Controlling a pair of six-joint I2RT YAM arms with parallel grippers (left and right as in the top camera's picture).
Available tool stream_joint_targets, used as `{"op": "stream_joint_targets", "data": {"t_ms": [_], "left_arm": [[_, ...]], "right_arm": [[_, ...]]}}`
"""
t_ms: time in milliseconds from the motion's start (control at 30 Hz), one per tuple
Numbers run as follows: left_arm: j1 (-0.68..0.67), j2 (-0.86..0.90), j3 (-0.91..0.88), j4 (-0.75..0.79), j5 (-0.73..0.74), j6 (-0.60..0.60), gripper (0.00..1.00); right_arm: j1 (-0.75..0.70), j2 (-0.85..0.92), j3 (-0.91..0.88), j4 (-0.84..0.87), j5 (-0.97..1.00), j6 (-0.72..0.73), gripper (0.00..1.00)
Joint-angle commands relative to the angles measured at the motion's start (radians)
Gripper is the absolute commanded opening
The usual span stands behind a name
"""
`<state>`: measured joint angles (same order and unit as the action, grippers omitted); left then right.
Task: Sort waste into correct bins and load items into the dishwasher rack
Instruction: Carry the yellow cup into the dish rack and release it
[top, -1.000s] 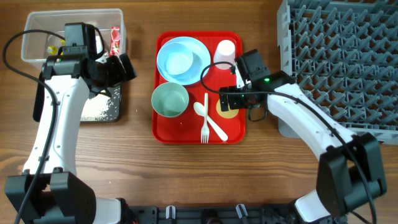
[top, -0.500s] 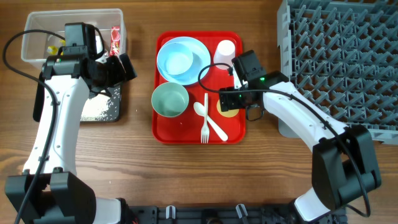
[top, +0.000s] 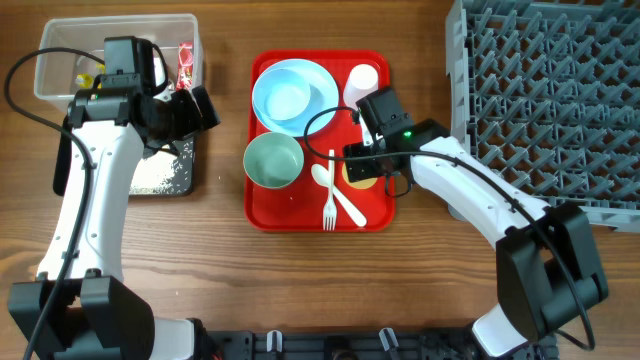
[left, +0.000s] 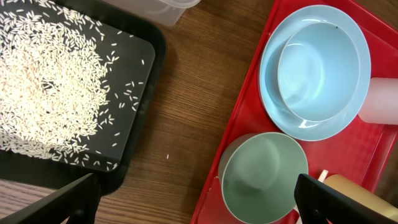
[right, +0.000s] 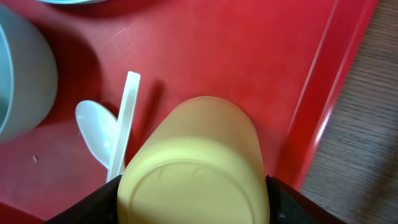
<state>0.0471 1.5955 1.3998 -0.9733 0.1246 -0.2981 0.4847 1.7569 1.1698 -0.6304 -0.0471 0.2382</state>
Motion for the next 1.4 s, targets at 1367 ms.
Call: {"op": "stream_joint_targets", "data": {"t_ms": [1367], "left_arm": [[0.003,-0.002,0.006,0.007,-0.006,0.002,1.0]], "right_arm": [[-0.435,-0.594,0.152,-0.42,0.232,-0.005,0.5]]}}
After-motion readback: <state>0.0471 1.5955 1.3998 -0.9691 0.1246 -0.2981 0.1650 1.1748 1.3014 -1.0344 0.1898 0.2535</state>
